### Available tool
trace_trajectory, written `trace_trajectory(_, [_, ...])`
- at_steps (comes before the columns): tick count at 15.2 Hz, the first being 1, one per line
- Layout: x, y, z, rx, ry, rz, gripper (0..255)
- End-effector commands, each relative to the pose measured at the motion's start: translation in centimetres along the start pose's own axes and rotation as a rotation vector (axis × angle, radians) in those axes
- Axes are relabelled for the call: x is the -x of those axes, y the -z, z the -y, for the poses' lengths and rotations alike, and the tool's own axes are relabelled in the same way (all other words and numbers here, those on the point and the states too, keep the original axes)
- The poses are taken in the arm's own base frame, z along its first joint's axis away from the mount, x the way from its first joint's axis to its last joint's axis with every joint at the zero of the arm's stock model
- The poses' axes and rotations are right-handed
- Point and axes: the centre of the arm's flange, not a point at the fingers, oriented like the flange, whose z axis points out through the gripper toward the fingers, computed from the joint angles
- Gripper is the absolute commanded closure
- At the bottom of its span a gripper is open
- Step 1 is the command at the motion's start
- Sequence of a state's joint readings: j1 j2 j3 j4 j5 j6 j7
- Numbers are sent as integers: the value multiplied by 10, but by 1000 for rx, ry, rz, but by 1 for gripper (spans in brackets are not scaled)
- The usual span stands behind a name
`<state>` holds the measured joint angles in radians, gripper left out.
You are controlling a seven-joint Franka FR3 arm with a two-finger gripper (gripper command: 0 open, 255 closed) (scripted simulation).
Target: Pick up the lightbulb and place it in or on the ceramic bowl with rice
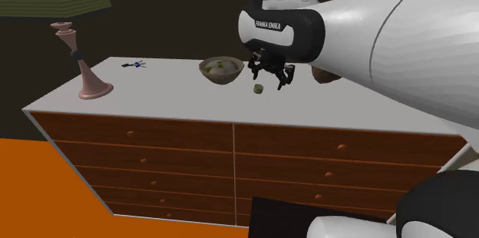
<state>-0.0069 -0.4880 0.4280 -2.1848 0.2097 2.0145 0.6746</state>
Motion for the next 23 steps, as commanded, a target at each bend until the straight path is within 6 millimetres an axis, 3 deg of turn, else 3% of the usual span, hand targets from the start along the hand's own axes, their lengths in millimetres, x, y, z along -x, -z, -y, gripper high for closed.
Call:
trace_trajectory(1, [-2, -6, 22, -12, -30, -18, 0])
trace_trajectory(3, [-5, -8, 36, -18, -45, -28, 0])
trace_trajectory(10, [-6, -48, 36, -18, -45, -28, 0])
trace_trajectory(18, [-6, -48, 36, -18, -45, -28, 0])
trace_trajectory(19, [-6, -48, 36, -18, -45, -28, 255])
trace_trajectory(23, [-6, -48, 36, -18, -45, -28, 255])
